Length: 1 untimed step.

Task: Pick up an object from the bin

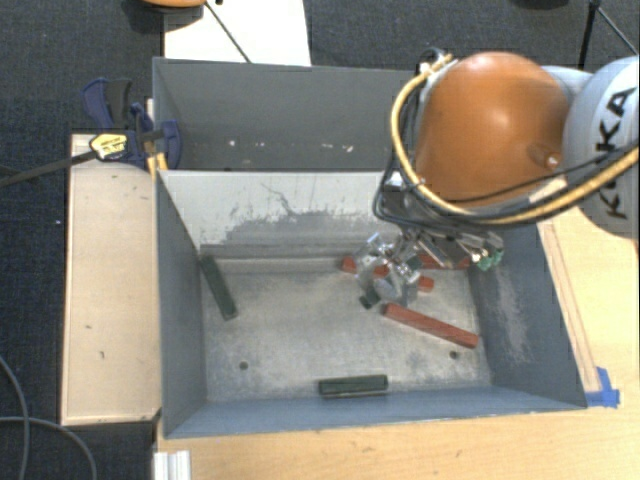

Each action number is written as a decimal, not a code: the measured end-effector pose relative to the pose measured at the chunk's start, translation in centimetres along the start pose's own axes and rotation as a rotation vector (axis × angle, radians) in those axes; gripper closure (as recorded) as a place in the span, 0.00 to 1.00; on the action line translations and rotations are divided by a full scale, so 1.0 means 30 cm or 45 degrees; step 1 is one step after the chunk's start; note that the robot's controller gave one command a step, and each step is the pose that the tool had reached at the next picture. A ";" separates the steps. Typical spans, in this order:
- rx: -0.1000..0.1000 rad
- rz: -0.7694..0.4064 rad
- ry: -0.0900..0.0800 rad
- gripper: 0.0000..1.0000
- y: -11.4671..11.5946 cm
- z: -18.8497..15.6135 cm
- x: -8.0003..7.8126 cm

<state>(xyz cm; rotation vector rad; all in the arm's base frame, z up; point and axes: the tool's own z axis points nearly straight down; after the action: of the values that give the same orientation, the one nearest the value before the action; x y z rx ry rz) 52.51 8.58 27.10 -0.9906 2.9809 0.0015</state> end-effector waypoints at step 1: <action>0.003 0.002 -0.005 1.00 -0.004 -0.038 -0.008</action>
Offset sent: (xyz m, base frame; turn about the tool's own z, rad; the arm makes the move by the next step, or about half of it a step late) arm 0.0152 0.0240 -0.0983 -0.0203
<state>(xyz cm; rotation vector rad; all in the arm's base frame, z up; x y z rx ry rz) 52.77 8.63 28.23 -0.9873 2.9776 -0.0001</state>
